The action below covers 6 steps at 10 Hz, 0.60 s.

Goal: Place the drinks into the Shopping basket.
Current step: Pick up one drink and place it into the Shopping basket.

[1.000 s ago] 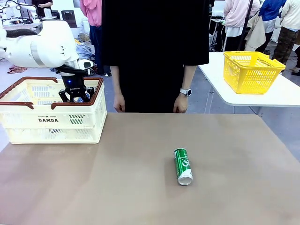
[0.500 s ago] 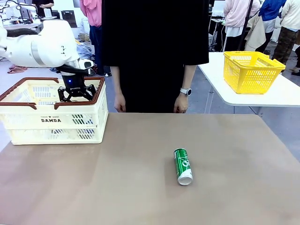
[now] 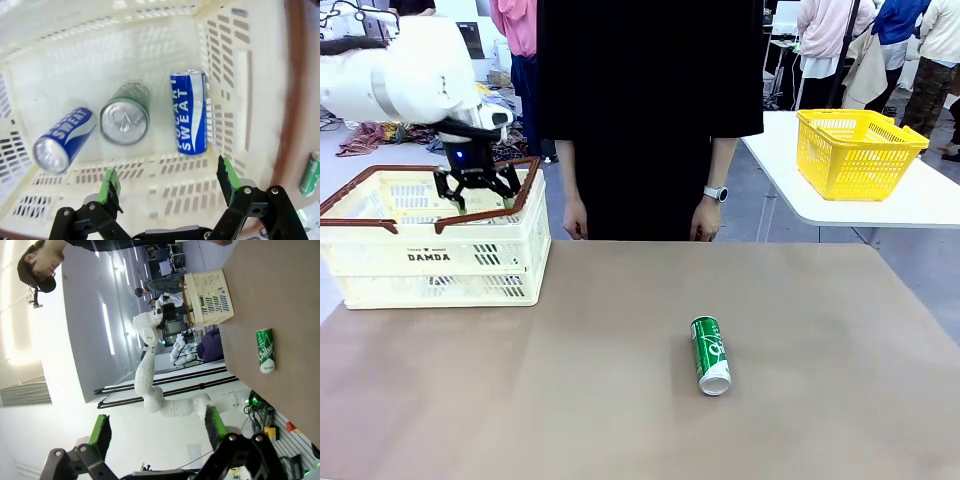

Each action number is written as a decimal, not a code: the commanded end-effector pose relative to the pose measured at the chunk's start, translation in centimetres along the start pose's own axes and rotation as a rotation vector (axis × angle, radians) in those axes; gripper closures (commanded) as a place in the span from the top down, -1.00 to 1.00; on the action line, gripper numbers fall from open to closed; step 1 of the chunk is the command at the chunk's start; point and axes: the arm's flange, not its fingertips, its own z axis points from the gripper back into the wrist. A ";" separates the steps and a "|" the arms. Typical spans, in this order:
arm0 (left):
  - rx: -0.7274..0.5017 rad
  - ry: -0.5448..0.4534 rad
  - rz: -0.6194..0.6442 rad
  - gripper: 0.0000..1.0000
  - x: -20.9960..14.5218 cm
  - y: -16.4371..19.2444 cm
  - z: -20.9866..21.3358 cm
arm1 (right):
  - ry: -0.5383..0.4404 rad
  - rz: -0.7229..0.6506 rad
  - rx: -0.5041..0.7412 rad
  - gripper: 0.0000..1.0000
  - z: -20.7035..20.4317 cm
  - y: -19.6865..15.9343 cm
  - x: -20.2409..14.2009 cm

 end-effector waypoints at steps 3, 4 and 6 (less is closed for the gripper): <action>0.063 -0.083 -0.038 1.00 -5.0 0.9 11.5 | 0.002 -0.012 -0.001 1.00 -0.1 0.5 -0.3; 0.032 -0.103 -0.019 1.00 -6.9 1.4 14.6 | 0.002 -0.012 -0.001 1.00 -0.1 0.5 -0.3; -0.201 -0.071 -0.148 1.00 -11.2 2.6 19.3 | 0.002 -0.012 -0.001 1.00 -0.1 0.5 -0.3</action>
